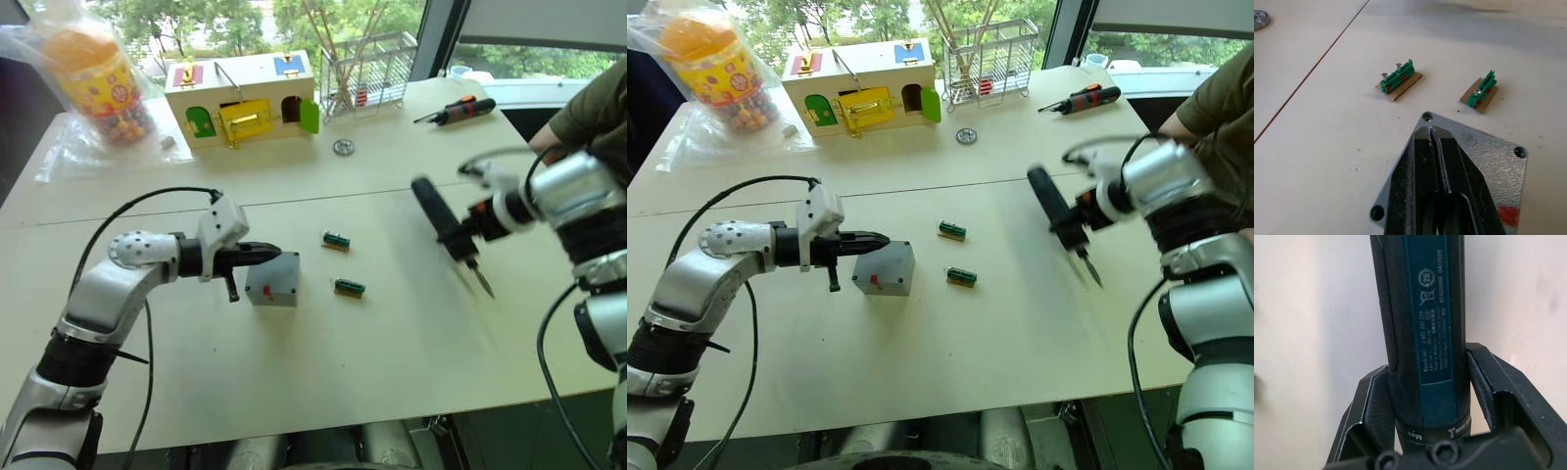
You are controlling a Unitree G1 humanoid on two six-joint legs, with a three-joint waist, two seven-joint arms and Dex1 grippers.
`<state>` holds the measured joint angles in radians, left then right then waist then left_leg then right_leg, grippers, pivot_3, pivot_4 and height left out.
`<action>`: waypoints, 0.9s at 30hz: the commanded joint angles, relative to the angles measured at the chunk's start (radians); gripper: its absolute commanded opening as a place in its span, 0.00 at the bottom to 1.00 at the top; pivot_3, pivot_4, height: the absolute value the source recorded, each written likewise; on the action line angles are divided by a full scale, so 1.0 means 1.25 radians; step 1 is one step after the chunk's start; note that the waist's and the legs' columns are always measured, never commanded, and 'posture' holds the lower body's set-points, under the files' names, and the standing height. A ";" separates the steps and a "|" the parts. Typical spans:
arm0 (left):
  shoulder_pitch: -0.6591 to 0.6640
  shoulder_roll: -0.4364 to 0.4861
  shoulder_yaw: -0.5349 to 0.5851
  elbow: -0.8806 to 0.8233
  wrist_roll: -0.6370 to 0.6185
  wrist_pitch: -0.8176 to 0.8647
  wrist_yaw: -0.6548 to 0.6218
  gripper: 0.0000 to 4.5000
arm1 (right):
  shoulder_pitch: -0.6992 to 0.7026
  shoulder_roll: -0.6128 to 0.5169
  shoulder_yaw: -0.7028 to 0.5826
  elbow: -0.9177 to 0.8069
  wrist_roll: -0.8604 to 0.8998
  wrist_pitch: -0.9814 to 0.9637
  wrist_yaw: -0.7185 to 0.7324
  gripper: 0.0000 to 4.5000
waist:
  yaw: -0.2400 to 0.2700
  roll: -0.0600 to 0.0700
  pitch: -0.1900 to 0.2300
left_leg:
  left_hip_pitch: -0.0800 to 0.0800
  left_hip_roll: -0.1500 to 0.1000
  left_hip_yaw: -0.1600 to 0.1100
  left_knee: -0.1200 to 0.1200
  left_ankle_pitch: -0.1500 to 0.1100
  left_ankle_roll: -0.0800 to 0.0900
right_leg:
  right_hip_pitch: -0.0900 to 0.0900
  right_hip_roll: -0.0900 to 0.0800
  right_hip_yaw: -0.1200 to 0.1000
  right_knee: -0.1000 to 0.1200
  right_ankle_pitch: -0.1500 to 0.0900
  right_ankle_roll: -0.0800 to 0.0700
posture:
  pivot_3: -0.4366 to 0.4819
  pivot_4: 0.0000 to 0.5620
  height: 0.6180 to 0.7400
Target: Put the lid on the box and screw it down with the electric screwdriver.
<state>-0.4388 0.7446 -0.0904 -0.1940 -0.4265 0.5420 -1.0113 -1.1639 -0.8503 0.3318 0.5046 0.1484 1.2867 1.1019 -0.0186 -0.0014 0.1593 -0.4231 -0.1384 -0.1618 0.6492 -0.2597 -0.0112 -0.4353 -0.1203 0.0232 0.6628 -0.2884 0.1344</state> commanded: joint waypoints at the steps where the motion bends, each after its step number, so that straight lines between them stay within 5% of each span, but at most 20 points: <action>1: -0.012 0.022 0.039 0.007 -0.025 0.000 -0.036 0.00 | -0.052 0.039 -0.249 -0.142 0.084 0.070 -0.082 0.43 | -0.001 0.000 0.000 | -0.001 0.000 0.000 0.000 0.000 0.000 | -0.001 0.000 -0.001 0.000 0.000 0.000 | 0.48 0.27 1.00; 4: -0.018 0.040 0.052 0.013 -0.048 0.034 -0.060 0.00 | 0.005 0.235 -0.559 -0.414 0.193 0.060 -0.201 0.43 | -0.005 0.000 0.000 | -0.002 0.002 0.000 -0.001 0.000 -0.001 | -0.003 0.001 -0.001 0.001 0.000 0.000 | 0.48 0.27 1.00; 7: -0.009 0.062 0.063 0.007 -0.068 0.064 -0.082 0.00 | 0.106 0.423 -0.649 -0.657 0.254 -0.022 -0.311 0.43 | -0.007 0.000 0.000 | -0.002 0.003 0.000 0.001 0.001 -0.002 | -0.003 0.001 -0.001 0.003 0.000 0.000 | 0.48 0.27 1.00; 11: 0.008 0.091 0.067 -0.029 -0.094 0.110 -0.095 0.00 | 0.256 0.614 -0.577 -0.812 0.294 -0.114 -0.413 0.43 | 0.002 -0.001 -0.001 | -0.001 0.000 -0.003 0.004 0.002 -0.002 | 0.000 0.001 -0.002 0.004 0.000 0.000 | 0.48 0.27 1.00; 17: 0.033 0.090 0.059 -0.071 -0.095 0.134 -0.072 0.00 | 0.432 0.739 -0.389 -0.822 0.253 -0.363 -0.463 0.43 | -0.009 -0.001 -0.001 | -0.001 -0.002 -0.003 0.004 0.002 -0.002 | 0.001 0.001 -0.001 0.004 0.000 0.000 | 0.48 0.27 1.00; 27: 0.071 0.043 0.011 -0.057 -0.035 0.096 -0.021 0.00 | 0.541 0.712 -0.215 -0.727 0.164 -0.624 -0.470 0.43 | -0.028 -0.001 -0.001 | 0.004 -0.002 -0.003 0.000 0.002 -0.002 | 0.002 0.001 -0.001 0.005 0.000 0.000 | 0.48 0.27 1.00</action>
<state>-0.3509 0.7970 -0.0679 -0.2627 -0.4876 0.6816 -1.0428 -0.4732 0.0342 0.0336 -0.3726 0.3560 0.5762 0.5093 -0.0536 -0.0022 0.1583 -0.4179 -0.1403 -0.1660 0.6495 -0.2577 -0.0140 -0.4324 -0.1188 0.0216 0.6691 -0.2883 0.1342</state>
